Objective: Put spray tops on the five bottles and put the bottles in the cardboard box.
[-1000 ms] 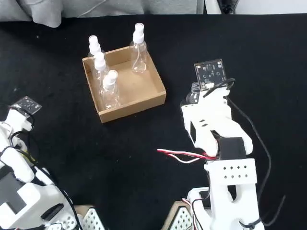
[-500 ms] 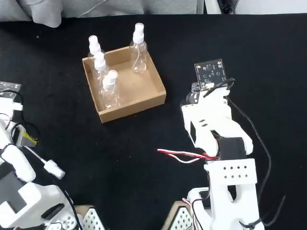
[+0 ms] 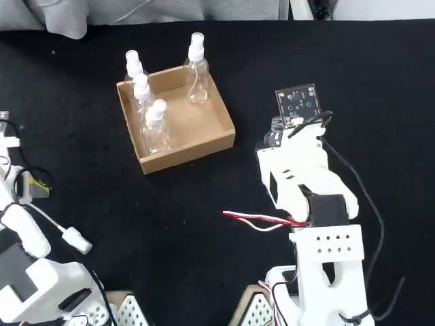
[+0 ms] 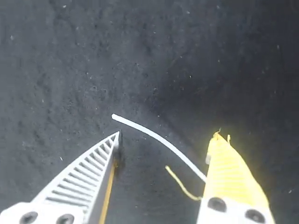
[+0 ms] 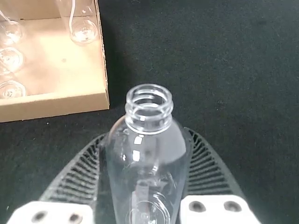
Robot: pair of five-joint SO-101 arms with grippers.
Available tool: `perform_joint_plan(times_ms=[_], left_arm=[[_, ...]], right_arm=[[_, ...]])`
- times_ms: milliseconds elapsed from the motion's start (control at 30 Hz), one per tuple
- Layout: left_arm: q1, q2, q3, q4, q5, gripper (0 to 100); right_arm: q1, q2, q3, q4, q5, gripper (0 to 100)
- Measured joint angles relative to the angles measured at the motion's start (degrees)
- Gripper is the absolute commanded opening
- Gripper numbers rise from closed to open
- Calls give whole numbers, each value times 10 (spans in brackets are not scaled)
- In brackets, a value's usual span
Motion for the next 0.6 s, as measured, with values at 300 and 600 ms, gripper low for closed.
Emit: perform_joint_plan(times_ms=[300, 600], left_arm=[[-8, 1, 75, -103, 55, 271], [-91, 1, 128, -183, 56, 271]], right_arm=[[0, 0, 0, 0, 0, 99], [0, 0, 0, 0, 0, 99]])
